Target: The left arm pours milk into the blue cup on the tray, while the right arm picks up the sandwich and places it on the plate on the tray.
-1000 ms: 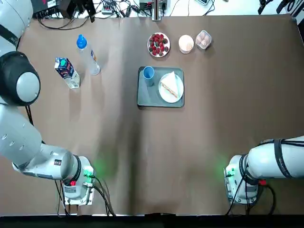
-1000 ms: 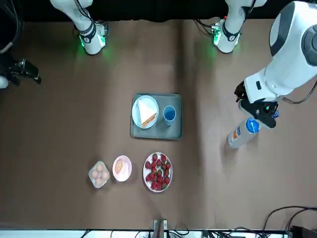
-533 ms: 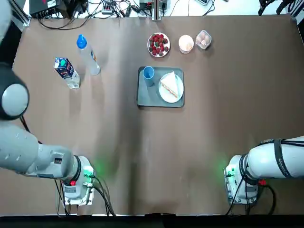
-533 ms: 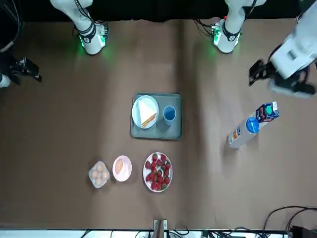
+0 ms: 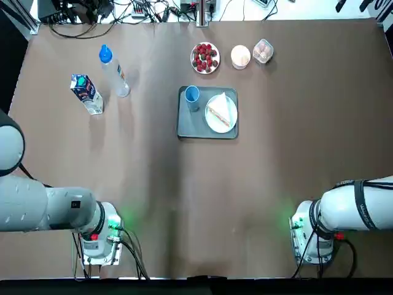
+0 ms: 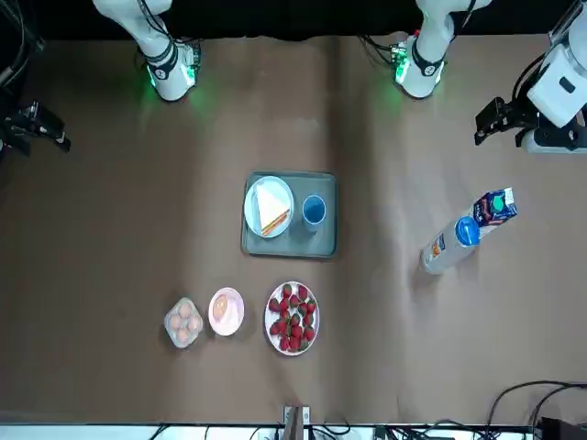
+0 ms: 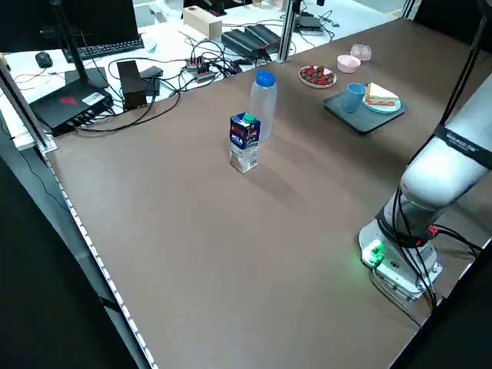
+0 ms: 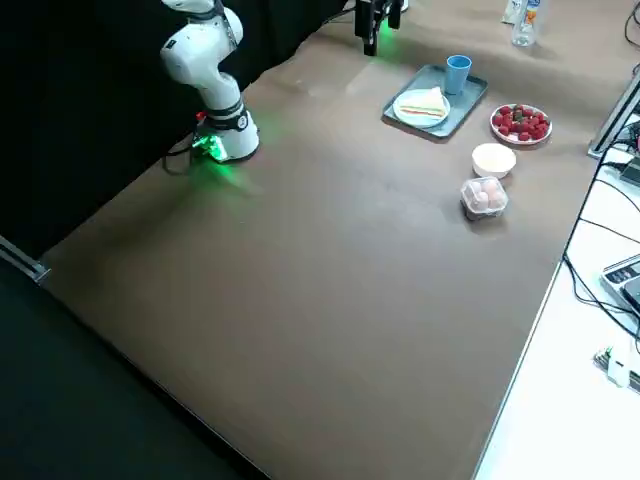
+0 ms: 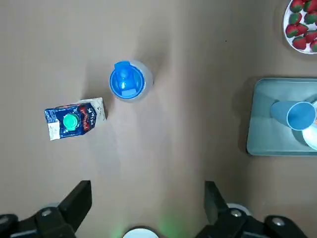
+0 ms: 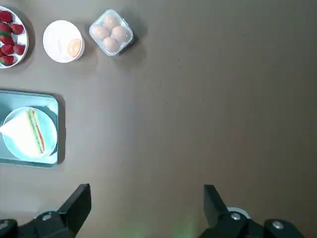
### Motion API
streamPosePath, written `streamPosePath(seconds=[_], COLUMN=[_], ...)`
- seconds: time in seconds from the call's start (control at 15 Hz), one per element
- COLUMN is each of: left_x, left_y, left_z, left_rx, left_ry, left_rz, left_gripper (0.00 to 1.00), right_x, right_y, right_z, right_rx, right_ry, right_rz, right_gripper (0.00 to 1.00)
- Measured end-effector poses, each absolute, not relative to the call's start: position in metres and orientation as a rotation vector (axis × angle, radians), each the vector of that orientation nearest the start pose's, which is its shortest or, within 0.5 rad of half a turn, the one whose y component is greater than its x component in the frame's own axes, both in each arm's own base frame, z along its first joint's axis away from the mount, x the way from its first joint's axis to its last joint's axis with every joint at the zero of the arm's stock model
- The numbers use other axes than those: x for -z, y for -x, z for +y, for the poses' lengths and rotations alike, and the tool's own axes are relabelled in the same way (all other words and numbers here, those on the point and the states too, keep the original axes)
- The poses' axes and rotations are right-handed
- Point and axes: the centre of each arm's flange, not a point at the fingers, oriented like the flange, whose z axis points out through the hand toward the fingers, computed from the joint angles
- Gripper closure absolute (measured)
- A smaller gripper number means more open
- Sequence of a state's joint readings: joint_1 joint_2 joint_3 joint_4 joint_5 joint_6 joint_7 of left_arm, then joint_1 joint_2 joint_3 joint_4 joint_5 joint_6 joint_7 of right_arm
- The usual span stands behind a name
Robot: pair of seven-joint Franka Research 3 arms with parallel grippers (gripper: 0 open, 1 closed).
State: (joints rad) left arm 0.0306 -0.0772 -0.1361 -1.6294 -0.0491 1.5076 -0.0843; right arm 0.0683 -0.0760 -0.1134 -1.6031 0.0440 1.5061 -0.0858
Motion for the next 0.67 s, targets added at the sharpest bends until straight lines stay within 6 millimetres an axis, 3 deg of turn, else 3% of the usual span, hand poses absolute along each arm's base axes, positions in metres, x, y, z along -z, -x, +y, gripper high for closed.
streamPosePath(seconds=[0.27, 0.67], left_x=[-0.624, -0.609], left_y=[-0.526, -0.550], left_z=[-0.062, -0.060], left_rx=[-0.095, -0.134], left_ry=[3.144, 3.084], left_rz=[0.014, 0.013], left_gripper=[0.00, 0.00], right_x=[-0.643, -0.642], right_y=[-0.523, -0.522], right_z=[-0.018, -0.019], right_rx=[-0.043, -0.057], right_ry=[3.075, 3.073], right_rz=[-0.063, -0.060], right_gripper=[0.00, 0.00])
